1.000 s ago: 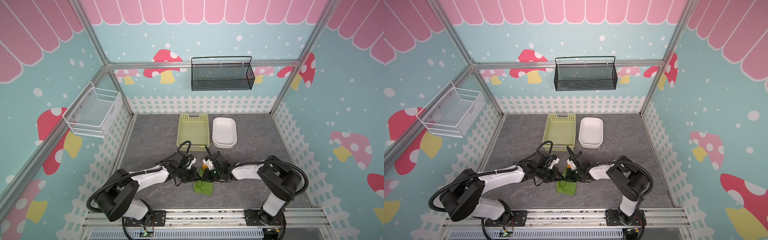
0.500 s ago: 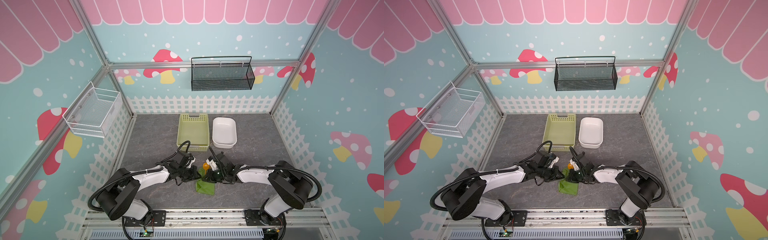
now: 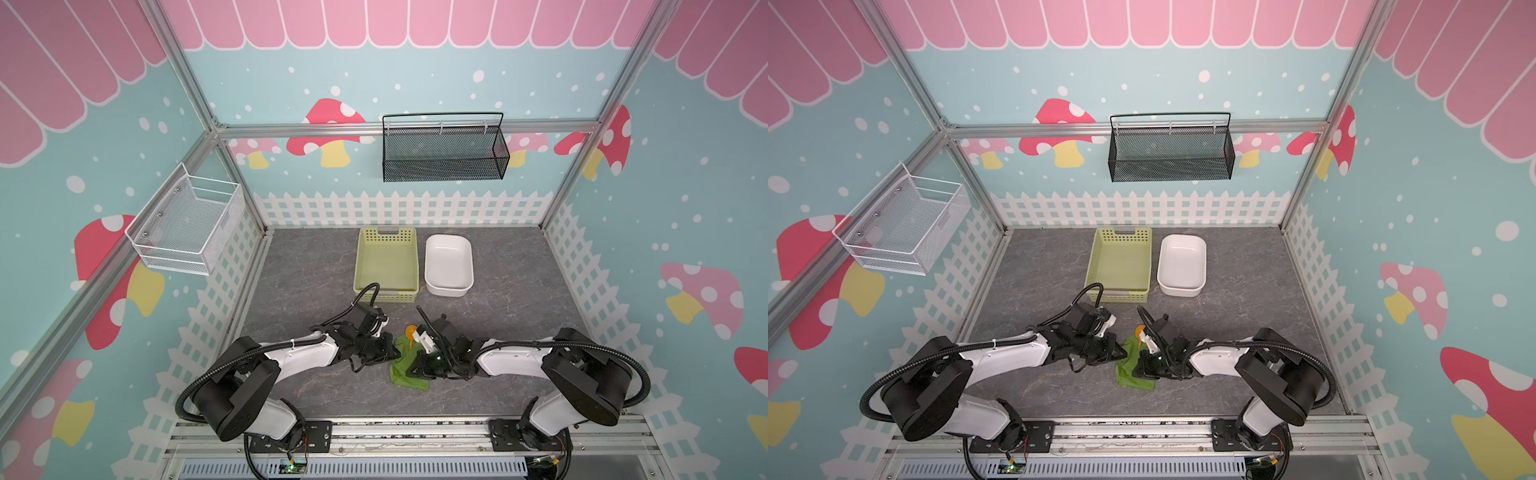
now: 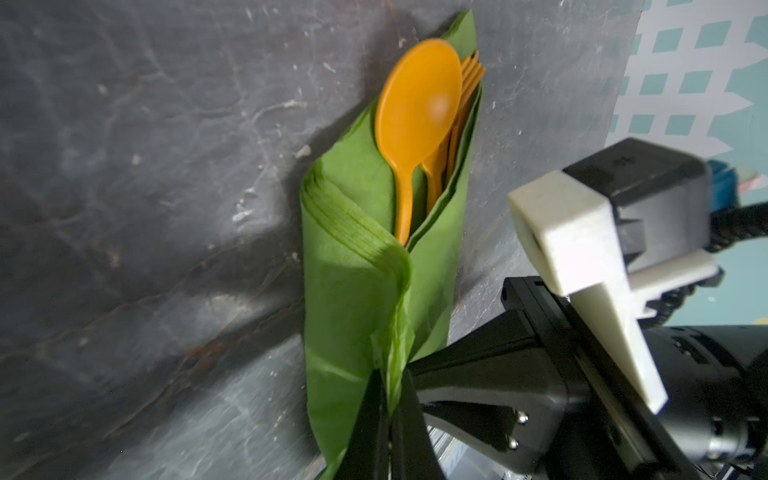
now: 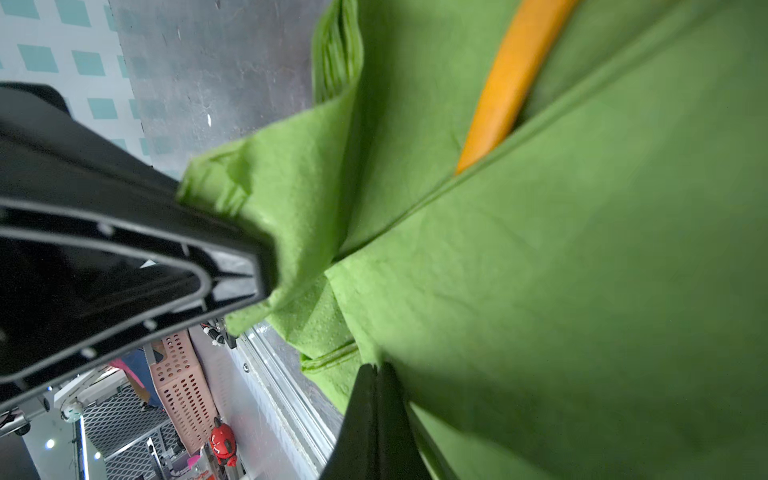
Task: Place the utensils on the paper napkin and roll it up
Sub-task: 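Grip the napkin bundle with the left gripper while the right gripper pulls the flap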
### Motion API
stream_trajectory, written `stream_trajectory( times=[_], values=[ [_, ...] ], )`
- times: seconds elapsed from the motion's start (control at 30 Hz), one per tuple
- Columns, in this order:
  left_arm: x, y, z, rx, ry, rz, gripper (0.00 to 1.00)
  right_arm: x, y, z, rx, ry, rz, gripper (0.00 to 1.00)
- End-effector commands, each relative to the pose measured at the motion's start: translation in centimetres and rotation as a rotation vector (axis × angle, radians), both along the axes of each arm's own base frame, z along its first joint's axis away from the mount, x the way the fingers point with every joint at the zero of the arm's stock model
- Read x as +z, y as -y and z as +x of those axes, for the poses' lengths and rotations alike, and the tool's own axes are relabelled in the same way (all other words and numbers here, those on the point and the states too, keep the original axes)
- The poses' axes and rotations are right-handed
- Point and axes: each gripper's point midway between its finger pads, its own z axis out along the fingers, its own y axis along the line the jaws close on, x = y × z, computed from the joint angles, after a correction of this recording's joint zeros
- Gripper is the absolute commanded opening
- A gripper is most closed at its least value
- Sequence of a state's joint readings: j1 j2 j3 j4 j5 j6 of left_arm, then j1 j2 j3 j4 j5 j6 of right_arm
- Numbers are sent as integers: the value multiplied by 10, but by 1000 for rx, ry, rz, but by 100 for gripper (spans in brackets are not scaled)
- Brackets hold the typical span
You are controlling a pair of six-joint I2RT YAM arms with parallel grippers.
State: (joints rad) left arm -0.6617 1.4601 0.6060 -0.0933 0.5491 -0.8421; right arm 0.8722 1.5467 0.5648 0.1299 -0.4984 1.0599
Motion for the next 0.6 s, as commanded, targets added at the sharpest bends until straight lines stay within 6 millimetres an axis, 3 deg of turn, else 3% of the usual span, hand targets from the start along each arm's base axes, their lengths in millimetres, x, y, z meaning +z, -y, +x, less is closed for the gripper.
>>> stream_trajectory(
  times=[0.0, 0.27, 0.57],
  values=[
    [0, -7, 1, 27, 4, 13, 5, -7, 0, -5, -5, -24, -9, 0],
    [9, -5, 1, 43, -2, -8, 1, -23, 4, -9, 5, -49, -53, 0],
    [21, 4, 1, 47, -29, -60, 0, -26, 6, -10, 8, -54, -65, 0]
  ],
)
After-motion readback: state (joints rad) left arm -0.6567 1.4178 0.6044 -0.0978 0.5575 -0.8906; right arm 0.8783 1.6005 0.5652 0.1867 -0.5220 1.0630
